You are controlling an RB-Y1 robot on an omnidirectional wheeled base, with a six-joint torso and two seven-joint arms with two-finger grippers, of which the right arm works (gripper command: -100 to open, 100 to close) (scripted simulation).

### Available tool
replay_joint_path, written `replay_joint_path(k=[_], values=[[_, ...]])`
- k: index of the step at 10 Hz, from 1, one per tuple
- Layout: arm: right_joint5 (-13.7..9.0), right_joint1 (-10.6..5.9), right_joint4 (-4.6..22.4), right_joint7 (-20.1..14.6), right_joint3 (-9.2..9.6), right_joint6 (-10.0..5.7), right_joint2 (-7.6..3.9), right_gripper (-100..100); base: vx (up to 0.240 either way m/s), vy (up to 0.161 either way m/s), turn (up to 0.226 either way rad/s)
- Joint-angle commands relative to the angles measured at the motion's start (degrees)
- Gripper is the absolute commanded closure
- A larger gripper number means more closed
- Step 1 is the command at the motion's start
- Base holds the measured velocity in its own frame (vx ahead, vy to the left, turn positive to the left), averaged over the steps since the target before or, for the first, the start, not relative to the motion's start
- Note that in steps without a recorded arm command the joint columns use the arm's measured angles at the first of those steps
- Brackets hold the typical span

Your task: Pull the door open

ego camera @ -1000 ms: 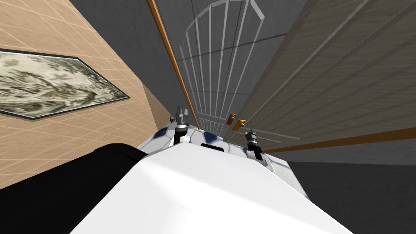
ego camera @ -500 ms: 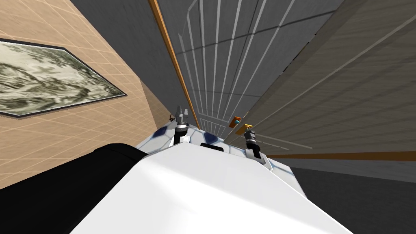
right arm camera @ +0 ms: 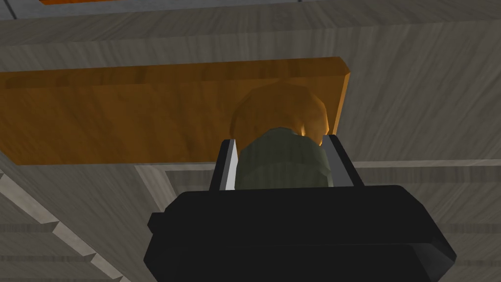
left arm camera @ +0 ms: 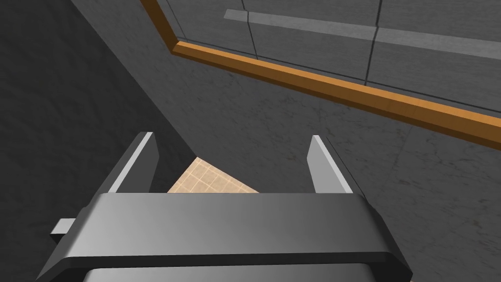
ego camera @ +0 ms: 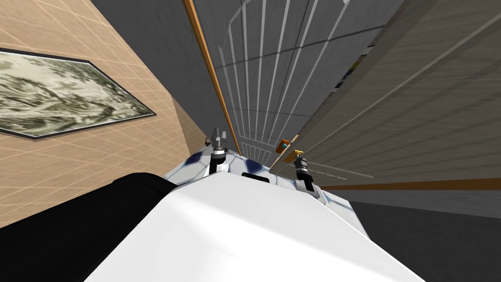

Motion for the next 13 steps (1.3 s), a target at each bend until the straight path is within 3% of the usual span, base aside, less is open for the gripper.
replay_joint_path(k=[1, 4, 10, 11, 13], values=[[-0.1, 1.11, 0.0, -0.3, -0.41, 0.02, -0.52, 100, -0.139, -0.048, 0.011], [0.0, 2.56, -0.2, -1.7, 0.05, -0.81, -1.95, 100, -0.207, -0.044, 0.06], [0.6, 5.45, -2.6, -7.1, 4.75, -4.82, -6.78, 100, -0.217, -0.102, 0.218], [0.5, 5.51, -2.5, -6.5, 4.23, -4.03, -6.34, 100, -0.075, -0.057, 0.071], [0.9, 7.09, -2.8, -8.2, 5.04, -6.38, -7.86, 100, -0.18, -0.078, 0.169]])
